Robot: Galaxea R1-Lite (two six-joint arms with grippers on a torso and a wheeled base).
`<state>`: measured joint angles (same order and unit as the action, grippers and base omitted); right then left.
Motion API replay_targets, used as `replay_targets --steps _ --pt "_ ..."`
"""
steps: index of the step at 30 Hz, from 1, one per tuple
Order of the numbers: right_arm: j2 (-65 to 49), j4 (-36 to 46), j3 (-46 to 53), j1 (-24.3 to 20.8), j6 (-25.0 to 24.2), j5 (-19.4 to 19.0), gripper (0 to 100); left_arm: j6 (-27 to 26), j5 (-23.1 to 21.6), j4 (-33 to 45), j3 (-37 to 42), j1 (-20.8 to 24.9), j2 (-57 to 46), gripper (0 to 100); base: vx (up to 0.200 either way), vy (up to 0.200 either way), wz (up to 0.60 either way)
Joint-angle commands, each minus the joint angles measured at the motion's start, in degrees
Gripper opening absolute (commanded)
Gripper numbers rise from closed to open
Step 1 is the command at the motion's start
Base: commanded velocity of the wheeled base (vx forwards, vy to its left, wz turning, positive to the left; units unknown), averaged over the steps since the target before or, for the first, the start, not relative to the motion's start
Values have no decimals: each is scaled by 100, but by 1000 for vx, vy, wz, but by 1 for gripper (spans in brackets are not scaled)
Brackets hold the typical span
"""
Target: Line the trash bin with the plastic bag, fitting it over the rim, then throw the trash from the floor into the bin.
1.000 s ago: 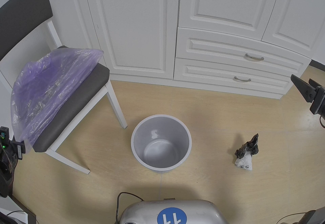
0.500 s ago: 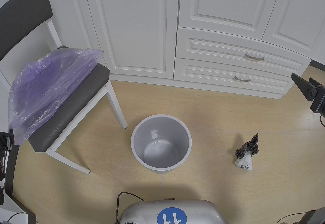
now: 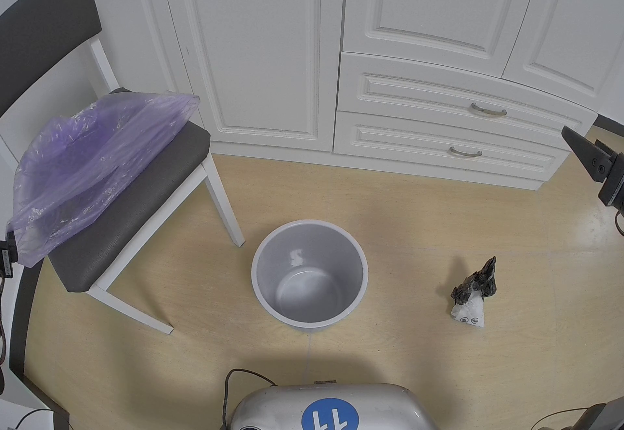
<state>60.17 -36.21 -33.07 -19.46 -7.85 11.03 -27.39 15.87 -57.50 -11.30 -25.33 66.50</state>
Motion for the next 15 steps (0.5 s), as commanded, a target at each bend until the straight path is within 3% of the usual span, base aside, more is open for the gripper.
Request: replay_targets --steps 1,13,14,15 --pt "38 -18 29 -23 -6 4 100 6 4 -15 5 2 30 100 0 0 0" --pt "82 -18 29 -23 -6 -5 100 111 -14 -15 40 2 416 100 0 0 0" --pt "82 -18 29 -23 -15 4 100 120 -14 -15 49 2 416 0 0 0 0" --pt "82 -18 29 -23 -6 -5 100 173 -32 -15 49 2 478 0 0 0 0"
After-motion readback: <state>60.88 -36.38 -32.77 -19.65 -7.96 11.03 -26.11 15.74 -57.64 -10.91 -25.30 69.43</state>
